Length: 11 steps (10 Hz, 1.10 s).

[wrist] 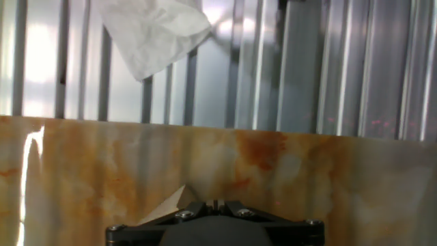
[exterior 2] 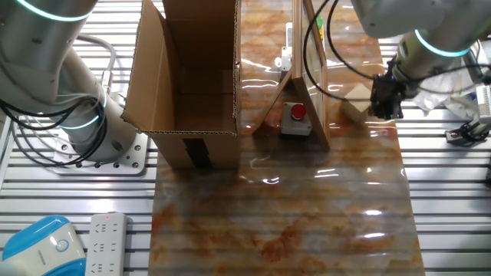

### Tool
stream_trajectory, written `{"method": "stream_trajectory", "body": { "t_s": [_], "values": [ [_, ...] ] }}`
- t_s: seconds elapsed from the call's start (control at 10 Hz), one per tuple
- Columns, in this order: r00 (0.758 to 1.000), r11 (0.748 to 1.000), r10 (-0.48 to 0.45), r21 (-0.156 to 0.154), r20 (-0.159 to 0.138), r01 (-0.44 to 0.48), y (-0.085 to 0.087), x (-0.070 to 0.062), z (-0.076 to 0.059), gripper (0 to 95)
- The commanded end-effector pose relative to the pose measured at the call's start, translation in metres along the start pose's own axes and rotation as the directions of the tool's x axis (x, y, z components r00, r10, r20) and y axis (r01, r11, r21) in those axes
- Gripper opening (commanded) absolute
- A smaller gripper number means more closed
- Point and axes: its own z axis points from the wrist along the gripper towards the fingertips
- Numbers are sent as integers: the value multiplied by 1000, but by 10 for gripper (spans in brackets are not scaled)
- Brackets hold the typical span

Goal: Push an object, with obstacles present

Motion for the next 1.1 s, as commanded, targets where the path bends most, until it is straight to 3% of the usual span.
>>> {"method": "stream_trajectory", "body": {
  "t_s": [0.1, 0.5, 0.7, 1.1],
  "values": [
    [1000, 1000, 18, -1, 3, -18, 10, 3, 0, 0],
    [998, 998, 57, 2, 7, -57, 30, 3, -1, 0],
    [998, 998, 70, -3, 4, -70, 34, -3, -4, 0],
    [999, 999, 50, -4, -13, -50, 24, -17, -13, 0]
  ]
}}
